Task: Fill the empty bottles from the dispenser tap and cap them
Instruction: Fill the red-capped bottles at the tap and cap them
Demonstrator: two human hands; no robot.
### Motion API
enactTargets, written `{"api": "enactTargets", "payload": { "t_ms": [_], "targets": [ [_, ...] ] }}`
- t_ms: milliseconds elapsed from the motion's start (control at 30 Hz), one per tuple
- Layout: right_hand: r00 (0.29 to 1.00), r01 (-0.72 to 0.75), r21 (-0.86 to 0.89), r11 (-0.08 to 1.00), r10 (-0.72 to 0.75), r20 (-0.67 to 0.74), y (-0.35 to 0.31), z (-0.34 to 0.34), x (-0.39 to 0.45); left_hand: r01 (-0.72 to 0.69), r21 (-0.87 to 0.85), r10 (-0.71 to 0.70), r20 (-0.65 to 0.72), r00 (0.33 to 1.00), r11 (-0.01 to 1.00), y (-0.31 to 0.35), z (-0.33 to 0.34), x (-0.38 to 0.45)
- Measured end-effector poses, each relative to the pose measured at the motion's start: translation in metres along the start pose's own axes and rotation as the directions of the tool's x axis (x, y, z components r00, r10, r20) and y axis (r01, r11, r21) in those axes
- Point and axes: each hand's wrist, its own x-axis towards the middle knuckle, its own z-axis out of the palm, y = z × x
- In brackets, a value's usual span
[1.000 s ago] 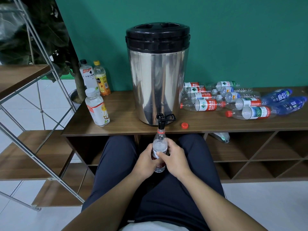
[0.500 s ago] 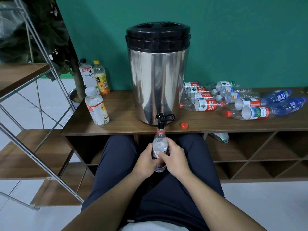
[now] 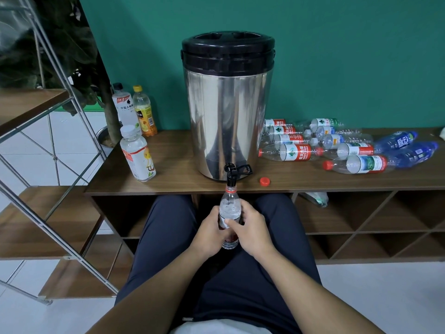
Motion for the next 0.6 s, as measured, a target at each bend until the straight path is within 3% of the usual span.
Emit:
{"api": "enactTargets", "payload": {
  "t_ms": [333,600],
  "targets": [
    [1.0,0.0,-0.066,0.998,0.001,0.017,-0.006,-0.003,0.0,0.011,0.01,-0.01,-0.023,1.0,1.0,0.002,0.001,0.003],
    [0.998,-0.039,0.064,0.997,0.041,-0.036,-0.019,-0.015,0.002,0.032,-0.02,-0.032,-0.03,0.999,0.999,0.003,0.001,0.007]
  ]
}}
